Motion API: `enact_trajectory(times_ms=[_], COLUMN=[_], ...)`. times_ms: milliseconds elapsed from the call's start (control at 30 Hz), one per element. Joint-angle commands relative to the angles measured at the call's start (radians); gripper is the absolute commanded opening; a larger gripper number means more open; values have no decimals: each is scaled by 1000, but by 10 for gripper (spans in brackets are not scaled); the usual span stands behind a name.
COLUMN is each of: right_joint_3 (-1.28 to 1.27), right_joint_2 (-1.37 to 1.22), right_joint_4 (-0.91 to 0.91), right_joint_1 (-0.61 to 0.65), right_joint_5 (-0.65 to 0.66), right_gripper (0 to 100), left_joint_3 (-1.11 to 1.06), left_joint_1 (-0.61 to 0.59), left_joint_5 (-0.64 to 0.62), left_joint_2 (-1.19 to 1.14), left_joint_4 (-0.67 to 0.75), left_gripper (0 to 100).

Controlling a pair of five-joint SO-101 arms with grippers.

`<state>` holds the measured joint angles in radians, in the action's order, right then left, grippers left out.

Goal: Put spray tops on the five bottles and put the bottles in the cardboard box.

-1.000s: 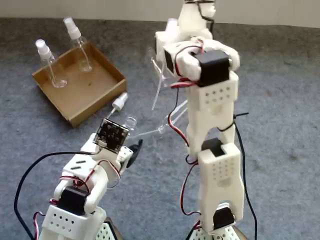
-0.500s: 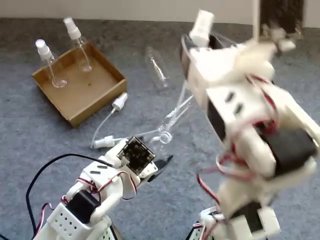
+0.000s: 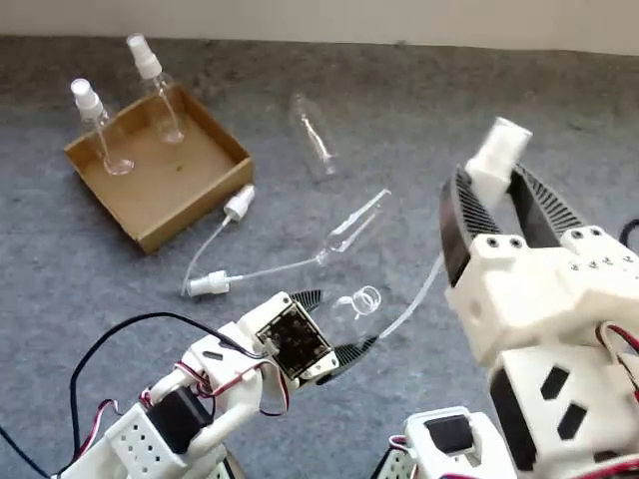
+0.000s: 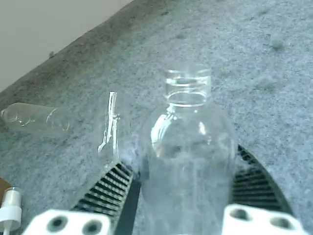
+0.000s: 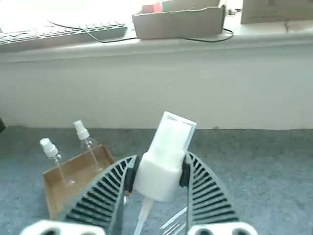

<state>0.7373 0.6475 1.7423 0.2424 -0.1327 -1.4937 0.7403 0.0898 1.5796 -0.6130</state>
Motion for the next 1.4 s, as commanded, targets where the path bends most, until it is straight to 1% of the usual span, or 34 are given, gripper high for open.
enact_trajectory(times_ms=[0,133,300,433,600,667,767,900,1000,1067,1367], right_joint_3=[-108,-232,-421,-607,-822,-880,-940,-960,-960,-960,-957], right_joint_2=[24,59,140,231,344,381,417,427,430,430,432], right_joint_4=[-65,-124,-223,-361,-558,-599,-605,-605,-605,-604,-598], right_joint_1=[-81,-84,-84,-85,-85,-85,-85,-85,-85,-85,-85], right_joint_5=[2,2,2,2,2,2,2,5,71,92,97], right_gripper=[56,56,56,56,56,56,56,56,56,56,56], left_joint_3=[12,5,10,10,4,4,4,4,4,4,4], left_joint_1=[19,19,19,21,85,94,91,91,91,91,91], left_joint_5=[-11,-11,-11,-11,-11,-11,-11,-11,-11,-11,-11], left_joint_2=[13,13,13,13,13,13,13,13,13,13,13], left_joint_4=[41,104,114,114,112,110,110,112,114,114,114], left_gripper=[154,154,154,154,154,154,154,154,154,154,154])
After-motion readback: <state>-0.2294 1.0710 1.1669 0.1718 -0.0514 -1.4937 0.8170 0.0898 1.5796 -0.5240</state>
